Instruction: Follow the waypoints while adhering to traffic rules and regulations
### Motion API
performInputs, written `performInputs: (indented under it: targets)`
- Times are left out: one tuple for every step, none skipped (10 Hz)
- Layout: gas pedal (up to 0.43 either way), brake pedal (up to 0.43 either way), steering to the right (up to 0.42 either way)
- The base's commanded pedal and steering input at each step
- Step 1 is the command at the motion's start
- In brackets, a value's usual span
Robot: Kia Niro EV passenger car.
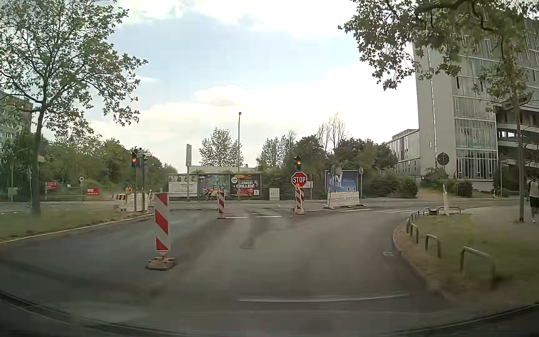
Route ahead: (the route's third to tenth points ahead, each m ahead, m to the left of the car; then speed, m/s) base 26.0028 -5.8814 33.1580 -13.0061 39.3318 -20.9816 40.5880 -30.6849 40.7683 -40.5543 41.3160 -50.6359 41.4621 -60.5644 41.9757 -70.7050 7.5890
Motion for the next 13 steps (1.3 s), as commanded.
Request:
performInputs:
  targets:
    - [0.000, 0.030, 0.049]
    - [0.000, 0.030, 0.056]
    - [0.000, 0.030, 0.062]
    - [0.000, 0.030, 0.068]
    - [0.000, 0.030, 0.073]
    - [0.000, 0.030, 0.076]
    - [0.000, 0.030, 0.079]
    - [0.000, 0.030, 0.084]
    - [0.000, 0.030, 0.091]
    - [0.000, 0.030, 0.096]
    - [0.008, 0.030, 0.103]
    - [0.008, 0.030, 0.110]
    - [0.008, 0.030, 0.116]
